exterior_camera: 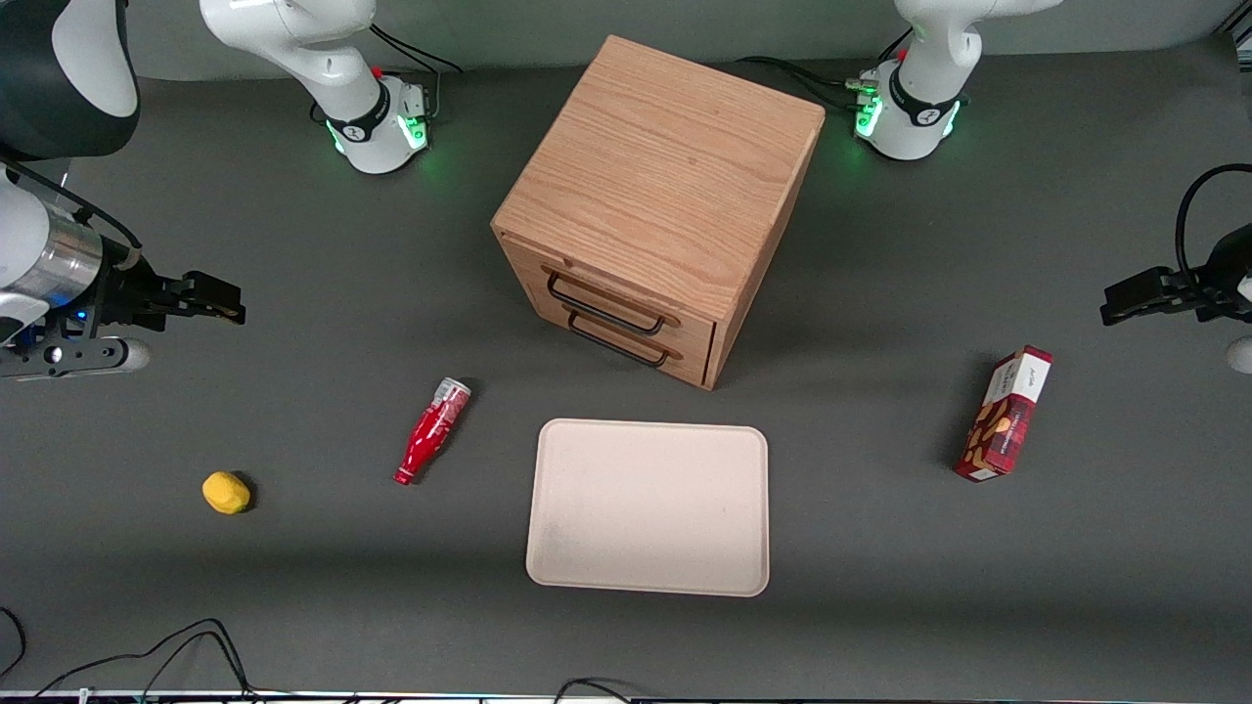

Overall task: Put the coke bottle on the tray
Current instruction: 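Move the right gripper down to the red Coca-Cola bottle's cap end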

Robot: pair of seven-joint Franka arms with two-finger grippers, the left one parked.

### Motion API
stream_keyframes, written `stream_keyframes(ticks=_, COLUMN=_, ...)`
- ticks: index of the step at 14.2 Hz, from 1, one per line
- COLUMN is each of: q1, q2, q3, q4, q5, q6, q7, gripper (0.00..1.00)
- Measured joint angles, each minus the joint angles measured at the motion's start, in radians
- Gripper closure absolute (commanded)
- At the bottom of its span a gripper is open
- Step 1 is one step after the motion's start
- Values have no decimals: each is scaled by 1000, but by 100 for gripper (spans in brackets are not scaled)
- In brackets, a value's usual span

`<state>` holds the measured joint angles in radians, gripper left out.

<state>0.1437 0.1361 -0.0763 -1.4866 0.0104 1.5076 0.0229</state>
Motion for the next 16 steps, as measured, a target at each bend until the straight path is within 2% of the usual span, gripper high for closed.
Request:
stream_keyframes(ticks=5, q1=5, q2=2, q3=-13, q4=7, q5=1, q6=-15, q7=22, gripper=0)
stream_keyframes(ticks=7, q1=9, q2=8, q3=-12, q4=7, q5=9, q6=-16, q7=99, gripper=0)
stream_keyframes(ticks=10, q1=8, q2=44, q3=-13, q4=-6, q5=70, q6=2, q7=183, gripper=0)
stream_keyframes(ticks=13, q1=10, q2=87, q3=-6, q4=-89, q5=133, q6=165, q7=220, gripper=0)
stream_keyframes(ticks=16, q1=18, q2=134, q3=51, q4=-189, q5=139, q6=354, q7=321, gripper=0)
